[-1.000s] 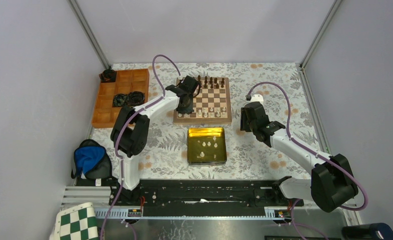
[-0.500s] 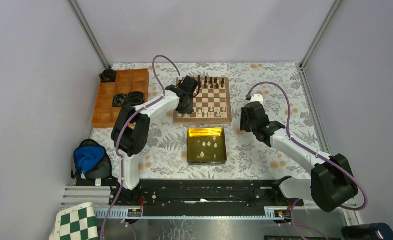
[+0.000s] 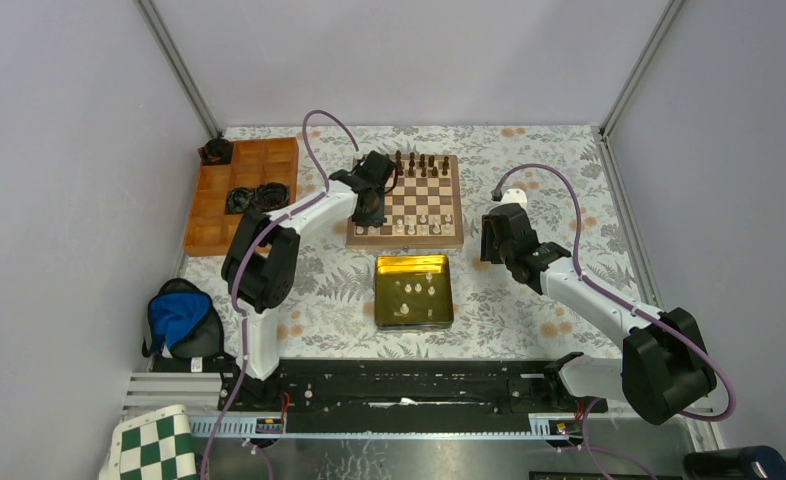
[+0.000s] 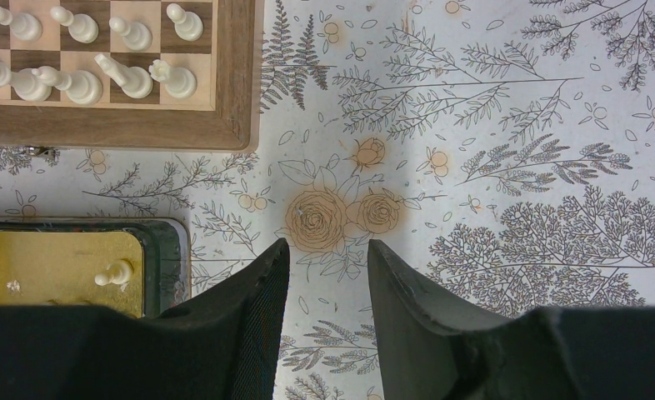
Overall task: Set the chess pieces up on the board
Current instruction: Place the chess piece on the chessboard.
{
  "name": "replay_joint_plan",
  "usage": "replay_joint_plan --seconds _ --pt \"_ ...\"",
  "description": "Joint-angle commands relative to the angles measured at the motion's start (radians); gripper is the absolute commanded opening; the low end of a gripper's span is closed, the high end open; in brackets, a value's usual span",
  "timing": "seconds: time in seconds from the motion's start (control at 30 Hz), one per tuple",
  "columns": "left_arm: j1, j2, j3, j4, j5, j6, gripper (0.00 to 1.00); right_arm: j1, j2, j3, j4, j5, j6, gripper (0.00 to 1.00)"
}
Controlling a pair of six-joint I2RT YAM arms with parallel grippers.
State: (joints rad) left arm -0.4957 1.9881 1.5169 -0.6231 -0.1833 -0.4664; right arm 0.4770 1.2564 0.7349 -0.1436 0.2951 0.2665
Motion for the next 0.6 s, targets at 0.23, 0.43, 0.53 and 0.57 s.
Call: replay_joint_plan --seconds 0.23,0.43,0.53,0.57 --pt "0.009 -0.007 -0.012 0.04 0.001 -0.007 0.28 -0.008 -0.015 0.008 0.019 0.001 0.005 0.46" --pt "0.009 -0.011 -0.014 0.039 -0.001 -0.008 0.38 -0.007 -0.015 0.006 0.019 -0.001 0.006 0.46" --pt "0.009 -0.015 -0.015 0.039 -0.006 -0.009 0.4 -0.007 -0.015 0.006 0.021 -0.001 0.005 0.46" --pt "0.01 -0.016 -0.014 0.039 -0.009 -0.009 0.4 -0.008 -0.015 0.006 0.02 -0.001 0.005 0.46"
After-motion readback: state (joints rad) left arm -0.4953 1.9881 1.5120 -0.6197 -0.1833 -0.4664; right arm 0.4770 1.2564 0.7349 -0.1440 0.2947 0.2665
